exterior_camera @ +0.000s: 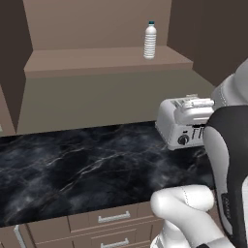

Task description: Sort all alcoholic drinks to one cabinet, and non-alcoholic drinks to the other.

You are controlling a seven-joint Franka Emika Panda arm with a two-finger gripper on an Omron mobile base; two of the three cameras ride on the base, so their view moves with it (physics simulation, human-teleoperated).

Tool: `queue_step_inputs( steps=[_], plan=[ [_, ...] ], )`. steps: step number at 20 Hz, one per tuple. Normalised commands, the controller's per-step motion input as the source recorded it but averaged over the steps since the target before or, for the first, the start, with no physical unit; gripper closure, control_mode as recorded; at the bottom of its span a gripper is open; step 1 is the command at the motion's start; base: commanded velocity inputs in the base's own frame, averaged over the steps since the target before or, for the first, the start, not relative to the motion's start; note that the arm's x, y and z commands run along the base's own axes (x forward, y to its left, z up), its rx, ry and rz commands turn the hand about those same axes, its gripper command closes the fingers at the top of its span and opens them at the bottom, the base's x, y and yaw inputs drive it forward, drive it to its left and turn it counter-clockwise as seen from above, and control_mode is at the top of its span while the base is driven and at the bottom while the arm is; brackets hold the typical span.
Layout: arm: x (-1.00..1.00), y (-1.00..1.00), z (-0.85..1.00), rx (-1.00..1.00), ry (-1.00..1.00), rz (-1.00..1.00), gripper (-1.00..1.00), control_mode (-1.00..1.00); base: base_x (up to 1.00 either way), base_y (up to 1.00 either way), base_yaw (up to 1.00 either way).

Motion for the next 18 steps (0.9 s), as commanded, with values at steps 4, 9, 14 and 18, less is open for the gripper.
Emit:
queue_step_inputs(
  steps=[4,9,14,18],
  plan=[
    [-0.67,0.0,0.02,0.0,0.2,0.0,-1.0,-1.0,0.0,0.0,0.0],
    [-0.17,0.0,0.0,0.0,0.25,0.0,-1.0,-1.0,0.0,0.0,0.0],
    [-0.04,0.0,-0.02,0.0,0.14,0.0,-1.0,-1.0,0.0,0.0,0.0],
    [0.0,0.0,0.0,0.0,0.0,0.0,-1.0,1.0,-0.92,0.0,0.0]
  ],
)
